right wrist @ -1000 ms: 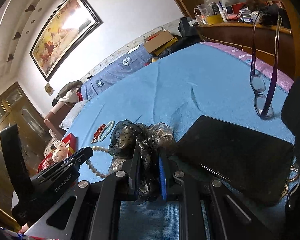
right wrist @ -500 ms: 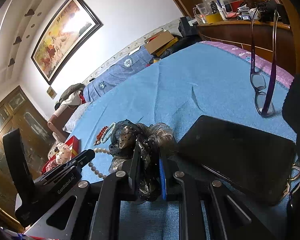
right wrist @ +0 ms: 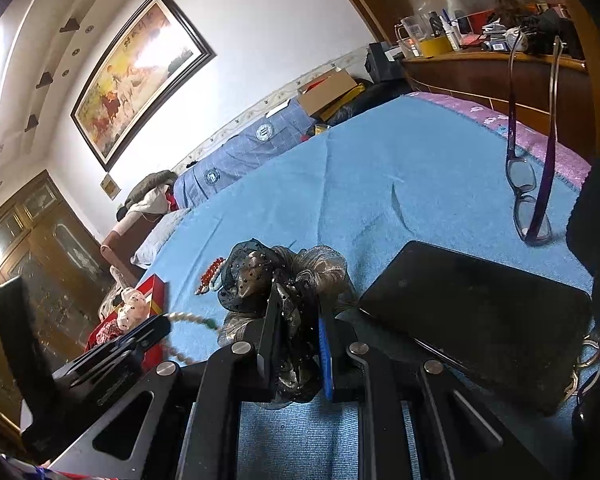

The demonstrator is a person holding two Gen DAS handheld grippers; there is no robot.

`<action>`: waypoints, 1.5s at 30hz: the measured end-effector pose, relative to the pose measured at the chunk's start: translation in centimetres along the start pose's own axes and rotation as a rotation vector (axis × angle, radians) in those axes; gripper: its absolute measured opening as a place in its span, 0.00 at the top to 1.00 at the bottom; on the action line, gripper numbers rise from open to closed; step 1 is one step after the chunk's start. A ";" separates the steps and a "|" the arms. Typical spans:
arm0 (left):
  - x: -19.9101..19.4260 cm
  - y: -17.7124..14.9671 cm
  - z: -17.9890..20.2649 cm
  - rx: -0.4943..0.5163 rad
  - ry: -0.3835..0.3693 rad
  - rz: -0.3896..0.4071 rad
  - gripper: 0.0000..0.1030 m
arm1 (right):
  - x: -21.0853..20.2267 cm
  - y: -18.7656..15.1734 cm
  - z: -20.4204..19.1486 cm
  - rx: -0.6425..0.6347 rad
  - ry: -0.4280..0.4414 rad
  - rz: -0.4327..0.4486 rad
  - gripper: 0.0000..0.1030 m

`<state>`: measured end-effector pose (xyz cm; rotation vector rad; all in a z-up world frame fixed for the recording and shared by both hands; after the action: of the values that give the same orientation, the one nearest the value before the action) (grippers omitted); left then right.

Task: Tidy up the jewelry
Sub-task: 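Carry the pearl bracelet and black scrunchie over the red tray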

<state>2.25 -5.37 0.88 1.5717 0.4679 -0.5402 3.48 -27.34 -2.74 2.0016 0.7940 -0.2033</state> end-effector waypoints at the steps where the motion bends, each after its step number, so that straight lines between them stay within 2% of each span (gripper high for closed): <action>1: -0.5 0.1 -0.4 -0.005 0.002 0.007 0.91 | -0.1 0.0 0.0 0.003 -0.001 0.002 0.84; 8: -3.6 0.4 -3.5 -0.052 0.025 0.053 0.91 | -0.6 -0.1 -0.4 -0.006 -0.036 0.018 0.84; 10: -4.2 0.4 -4.5 -0.067 0.028 0.057 0.91 | -0.7 -0.3 -1.0 0.006 -0.019 0.007 0.84; 17: -5.6 0.7 -9.1 -0.146 0.066 0.074 0.91 | -0.7 -0.1 -7.4 -0.106 0.054 -0.010 0.83; 23: -6.7 0.6 -14.1 -0.226 0.130 0.085 0.91 | 0.5 -0.2 -13.1 -0.201 0.125 -0.030 0.83; 33: -7.5 -1.0 -20.7 -0.328 0.224 0.080 0.91 | 3.8 -2.5 -20.7 -0.315 0.230 -0.105 0.83; 38: -7.4 -2.2 -22.9 -0.360 0.263 0.065 0.91 | 5.7 -4.2 -23.6 -0.366 0.261 -0.142 0.82; 45: -6.9 -3.9 -25.0 -0.390 0.292 0.029 0.91 | 9.0 -6.9 -25.3 -0.391 0.271 -0.213 0.82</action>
<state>-4.06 20.01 2.92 1.2799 0.7239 -0.1788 1.98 -0.13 2.17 1.5917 1.1272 0.1006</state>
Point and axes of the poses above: each gripper's, at about its wrist camera, not at the fingertips, and x roughly the way its jaws point, z to its right, y to its top, the point moved 7 cm from there along x, roughly the way its jaws point, and after that the axes turned 3 degrees about y, right-handed, at the moved point
